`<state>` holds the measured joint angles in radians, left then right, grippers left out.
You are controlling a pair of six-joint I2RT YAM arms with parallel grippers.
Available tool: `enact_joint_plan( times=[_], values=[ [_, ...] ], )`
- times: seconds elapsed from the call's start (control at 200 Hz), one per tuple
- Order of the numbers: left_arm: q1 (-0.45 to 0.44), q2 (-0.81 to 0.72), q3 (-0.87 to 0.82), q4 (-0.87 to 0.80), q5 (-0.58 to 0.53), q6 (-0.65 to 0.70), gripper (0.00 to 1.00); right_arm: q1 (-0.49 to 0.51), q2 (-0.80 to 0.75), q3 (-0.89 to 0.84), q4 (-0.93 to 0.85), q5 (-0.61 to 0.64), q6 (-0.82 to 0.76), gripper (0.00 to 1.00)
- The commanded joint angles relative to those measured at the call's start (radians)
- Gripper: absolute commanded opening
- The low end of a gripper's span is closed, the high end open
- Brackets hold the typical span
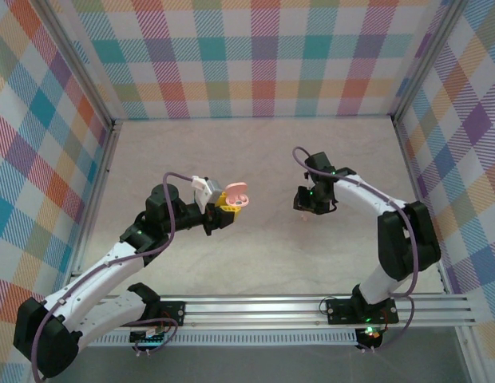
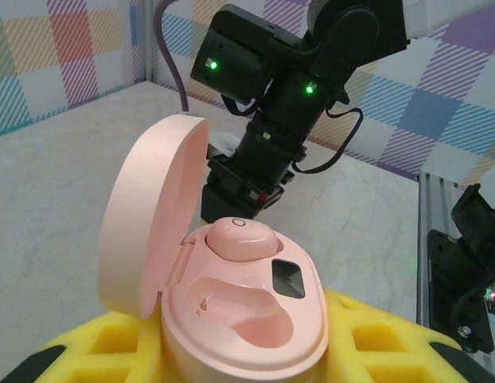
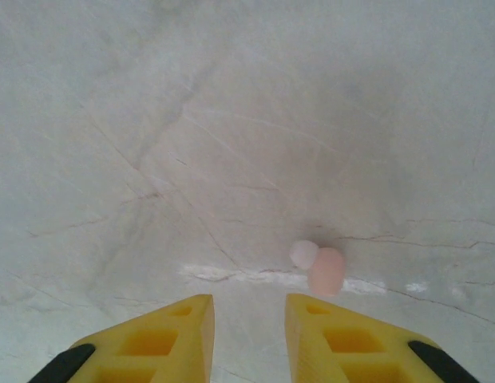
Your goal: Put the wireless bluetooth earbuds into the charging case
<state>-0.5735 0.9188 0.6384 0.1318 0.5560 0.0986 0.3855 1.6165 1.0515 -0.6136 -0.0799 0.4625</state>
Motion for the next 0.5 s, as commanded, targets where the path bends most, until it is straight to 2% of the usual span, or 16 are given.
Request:
enact_joint_plan(
  times=[0.0,0.3,0.495],
  values=[
    [0.008,-0.003,0.01,0.009,0.01,0.019,0.21,-0.007,0.033,-0.021,-0.007,-0.018,-0.011,0.29],
    [0.008,-0.012,0.004,-0.001,0.003,0.025,0.21,-0.009,0.03,-0.066,0.028,-0.091,0.106,0.22],
    [0.008,-0.002,0.007,0.006,0.005,0.029,0.21,-0.009,0.063,-0.093,0.047,-0.098,0.106,0.18]
  ],
)
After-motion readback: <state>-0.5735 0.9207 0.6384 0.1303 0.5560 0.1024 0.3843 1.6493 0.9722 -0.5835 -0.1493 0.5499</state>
